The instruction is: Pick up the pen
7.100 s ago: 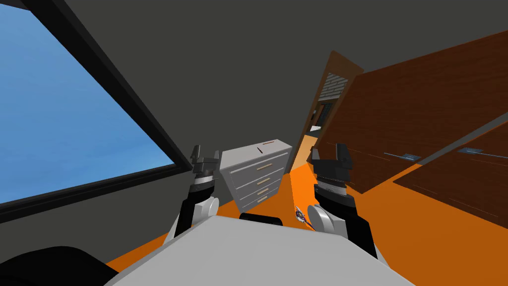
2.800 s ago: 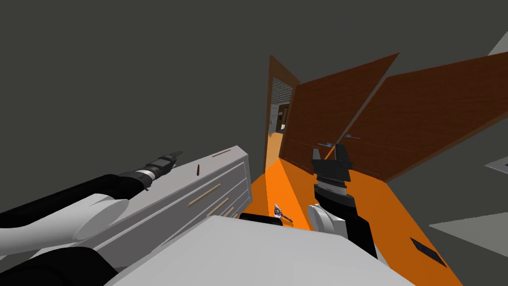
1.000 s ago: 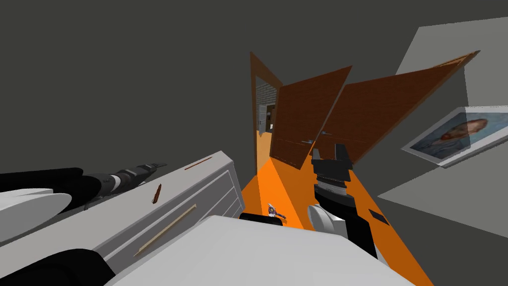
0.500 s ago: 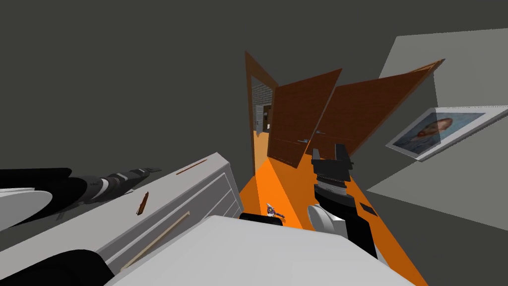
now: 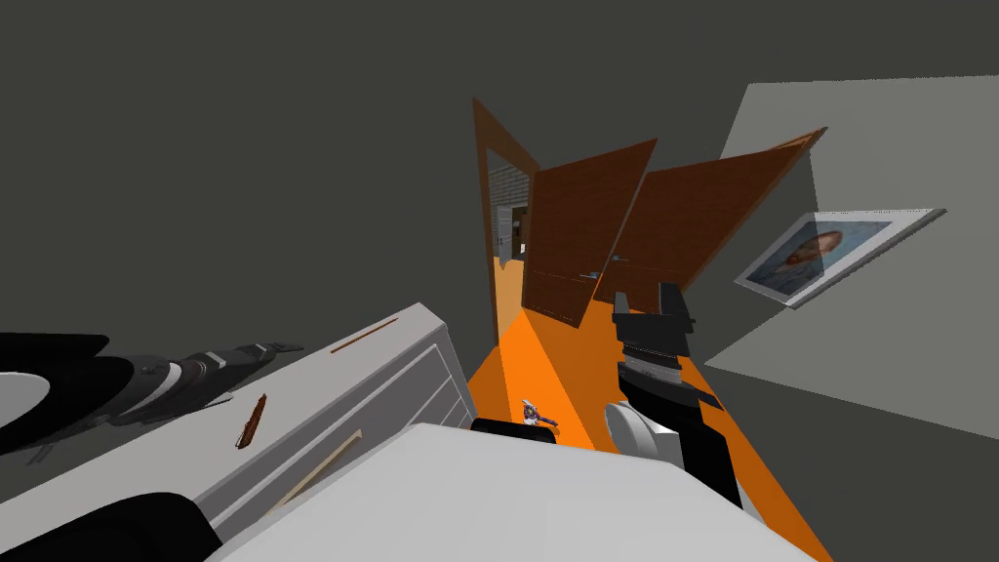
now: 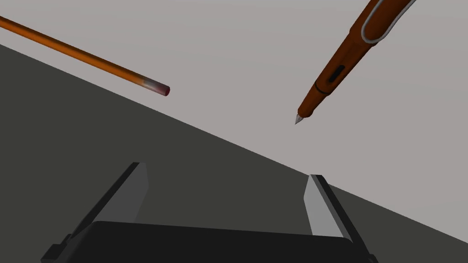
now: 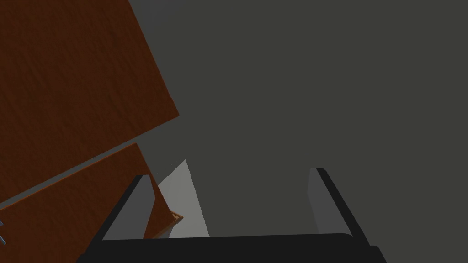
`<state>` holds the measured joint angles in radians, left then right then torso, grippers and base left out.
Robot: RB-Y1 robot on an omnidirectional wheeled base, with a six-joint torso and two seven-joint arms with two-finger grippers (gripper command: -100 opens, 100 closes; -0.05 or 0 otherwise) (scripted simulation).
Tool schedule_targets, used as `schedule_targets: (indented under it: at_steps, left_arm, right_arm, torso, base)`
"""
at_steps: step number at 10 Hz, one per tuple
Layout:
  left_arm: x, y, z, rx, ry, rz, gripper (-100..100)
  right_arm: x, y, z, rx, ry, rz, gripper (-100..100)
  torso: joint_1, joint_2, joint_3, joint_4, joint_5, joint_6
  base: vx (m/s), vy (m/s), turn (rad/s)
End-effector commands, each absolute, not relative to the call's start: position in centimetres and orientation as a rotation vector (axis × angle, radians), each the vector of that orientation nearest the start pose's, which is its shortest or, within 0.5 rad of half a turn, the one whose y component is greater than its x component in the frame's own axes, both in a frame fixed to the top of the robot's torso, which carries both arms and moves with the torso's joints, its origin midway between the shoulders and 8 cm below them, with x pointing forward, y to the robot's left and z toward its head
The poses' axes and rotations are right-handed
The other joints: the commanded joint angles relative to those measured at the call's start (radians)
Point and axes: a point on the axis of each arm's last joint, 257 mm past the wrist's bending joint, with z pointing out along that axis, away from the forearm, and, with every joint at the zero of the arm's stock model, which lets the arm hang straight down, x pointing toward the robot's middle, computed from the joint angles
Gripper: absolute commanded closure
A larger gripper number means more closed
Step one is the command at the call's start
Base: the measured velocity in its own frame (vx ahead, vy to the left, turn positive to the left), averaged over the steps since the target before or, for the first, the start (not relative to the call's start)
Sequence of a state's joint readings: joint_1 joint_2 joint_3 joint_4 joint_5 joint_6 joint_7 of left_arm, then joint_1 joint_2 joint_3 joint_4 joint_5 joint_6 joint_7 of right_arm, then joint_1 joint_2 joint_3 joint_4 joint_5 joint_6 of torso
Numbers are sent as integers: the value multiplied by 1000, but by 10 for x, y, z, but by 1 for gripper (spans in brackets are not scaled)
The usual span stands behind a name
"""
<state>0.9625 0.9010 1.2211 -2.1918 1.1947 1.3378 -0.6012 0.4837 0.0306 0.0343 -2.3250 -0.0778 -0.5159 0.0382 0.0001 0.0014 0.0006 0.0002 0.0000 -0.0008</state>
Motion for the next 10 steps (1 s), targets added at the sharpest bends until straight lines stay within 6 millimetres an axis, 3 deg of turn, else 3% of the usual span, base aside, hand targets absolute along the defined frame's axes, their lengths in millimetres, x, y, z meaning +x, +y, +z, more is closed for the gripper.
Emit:
schedule_targets:
  at_steps: [1,10]
  left_arm:
    - [157,621,-96,-1463,2034,97,-100]
    - [83,600,-114,-1655,2277,62,-100]
  right_arm:
    - [332,-277,52,658,494,1371,0]
    - [332,-277,52,658,494,1371,0]
  torso:
    - [0,0,0,0,0,0]
    - [0,1,1,0,0,-1]
  base:
    - [13,12,-83]
    - [5,15,-105]
